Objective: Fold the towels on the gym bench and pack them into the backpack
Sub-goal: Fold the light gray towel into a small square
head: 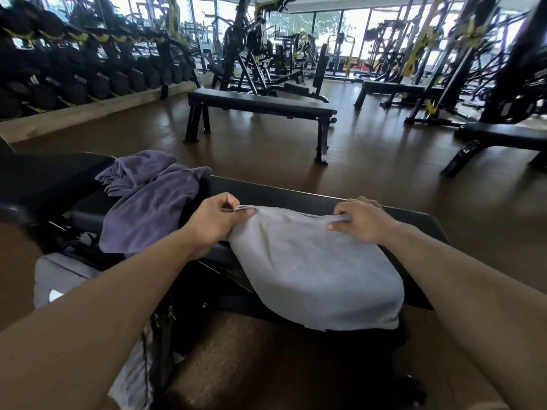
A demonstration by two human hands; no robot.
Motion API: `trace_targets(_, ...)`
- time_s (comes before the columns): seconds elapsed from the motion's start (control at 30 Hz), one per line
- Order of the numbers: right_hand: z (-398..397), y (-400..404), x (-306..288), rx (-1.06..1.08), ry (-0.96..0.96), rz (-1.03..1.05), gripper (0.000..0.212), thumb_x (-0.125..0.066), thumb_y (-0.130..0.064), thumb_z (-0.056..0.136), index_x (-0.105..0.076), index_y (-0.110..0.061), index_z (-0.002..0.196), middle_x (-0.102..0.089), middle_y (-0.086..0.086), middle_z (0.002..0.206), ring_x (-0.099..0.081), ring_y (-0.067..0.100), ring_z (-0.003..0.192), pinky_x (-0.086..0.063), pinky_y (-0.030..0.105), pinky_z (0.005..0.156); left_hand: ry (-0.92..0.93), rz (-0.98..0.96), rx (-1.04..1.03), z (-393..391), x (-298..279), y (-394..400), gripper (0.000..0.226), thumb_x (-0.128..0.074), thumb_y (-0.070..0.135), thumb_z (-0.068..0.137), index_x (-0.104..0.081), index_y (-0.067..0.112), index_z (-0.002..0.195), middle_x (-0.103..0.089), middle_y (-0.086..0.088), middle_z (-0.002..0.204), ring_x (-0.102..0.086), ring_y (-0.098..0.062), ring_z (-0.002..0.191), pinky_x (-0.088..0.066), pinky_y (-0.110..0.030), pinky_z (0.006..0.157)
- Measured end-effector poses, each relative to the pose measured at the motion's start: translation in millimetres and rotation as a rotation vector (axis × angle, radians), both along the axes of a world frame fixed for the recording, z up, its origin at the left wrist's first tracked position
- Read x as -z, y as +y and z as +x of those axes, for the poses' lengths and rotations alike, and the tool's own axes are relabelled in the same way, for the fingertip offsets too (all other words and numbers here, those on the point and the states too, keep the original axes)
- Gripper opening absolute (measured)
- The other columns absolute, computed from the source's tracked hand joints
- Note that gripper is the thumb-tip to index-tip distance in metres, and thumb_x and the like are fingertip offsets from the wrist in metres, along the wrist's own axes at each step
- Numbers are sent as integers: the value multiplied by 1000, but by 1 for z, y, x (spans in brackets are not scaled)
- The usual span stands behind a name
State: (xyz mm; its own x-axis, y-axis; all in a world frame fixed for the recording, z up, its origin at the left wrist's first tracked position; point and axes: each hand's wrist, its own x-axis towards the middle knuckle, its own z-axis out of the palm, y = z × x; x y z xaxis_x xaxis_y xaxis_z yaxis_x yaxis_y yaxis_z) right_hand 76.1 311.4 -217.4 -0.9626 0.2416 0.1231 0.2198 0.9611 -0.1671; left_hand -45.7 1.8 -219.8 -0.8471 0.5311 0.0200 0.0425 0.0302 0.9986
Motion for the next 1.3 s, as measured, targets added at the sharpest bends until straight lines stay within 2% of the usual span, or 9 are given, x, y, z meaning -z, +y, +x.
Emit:
trace_targets(0.23, 28, 11, -8, 123, 144, -555, 46, -83, -48, 77, -54, -15, 65, -63, -3, 63, -53, 14, 64, -40, 32, 64, 57, -77, -106, -9, -1, -19, 33, -82, 31, 85, -51, 22, 75, -50, -1, 64, -45, -21, 67, -43, -33, 58)
trace_targets(0.4, 36, -3, -33, 162, 307, -1263, 42, -88, -22, 69, -46, -25, 65, -61, -4, 67, -55, 15, 71, -35, 27, 56, 53, -62, -111, -9, -10, -23, 15, -77, 27, 90, -72, 15, 98, -73, -8, 96, -67, -22, 88, -61, -43, 81)
trace_targets(0.53, 45, -6, -53, 31, 172, -1499, 39, -80, -10, 72, -43, -21, 73, -66, 2, 77, -68, 17, 75, -57, 26, 59, -39, -1, -62, 0, -18, -23, 20, -66, 27, 97, -78, 11, 103, -77, -10, 102, -71, -24, 90, -62, -38, 79)
trace_targets(0.67, 60, -4, -66, 2, -352, -1244, 70, -99, -22, 54, -68, -10, 116, -74, 9, 114, -72, 23, 105, -59, 31, 82, -130, -38, 68, 5, -21, -26, 24, -57, 30, 103, -75, 14, 99, -75, -11, 99, -68, -23, 83, -53, -31, 66)
trace_targets(0.77, 68, -1, -70, -44, -556, -1084, 64, -97, -32, 58, -74, -4, 111, -73, 16, 117, -71, 24, 105, -58, 31, 83, -218, -30, 200, 11, -26, -25, 25, -57, 29, 102, -73, 9, 104, -76, -12, 98, -73, -23, 83, -60, -31, 70)
trace_targets(0.93, 68, 3, -68, 93, -247, -1266, 72, -91, -48, 63, -72, -9, 121, -72, 13, 122, -68, 22, 105, -52, 32, 88, 11, -130, -129, 0, -25, -10, 23, -66, 34, 98, -77, 15, 88, -73, -5, 88, -68, -22, 81, -58, -32, 66)
trace_targets(1.07, 53, -25, -68, 293, 36, -1280, 15, -75, -21, 86, -71, -13, 99, -69, 7, 94, -62, 10, 69, -46, 21, 59, 133, -210, -261, 10, -30, 19, 30, -67, 35, 96, -77, 7, 90, -67, -7, 81, -63, -20, 74, -61, -35, 61)
trace_targets(1.13, 47, -48, -76, 284, 94, -1255, 8, -74, -11, 89, -66, -14, 91, -66, 4, 82, -63, 9, 56, -50, 19, 48, 127, -164, -247, 20, -34, 35, 33, -67, 33, 96, -76, 1, 92, -71, -12, 81, -67, -23, 74, -64, -41, 65)
trace_targets(1.3, 35, -104, -84, 24, -1, -1182, 26, -76, -11, 89, -65, -6, 112, -77, 17, 94, -77, 28, 86, -63, 30, 70, 81, -88, -30, 42, -36, 60, 27, -69, 29, 96, -78, 7, 84, -73, -11, 80, -68, -18, 69, -57, -31, 57)
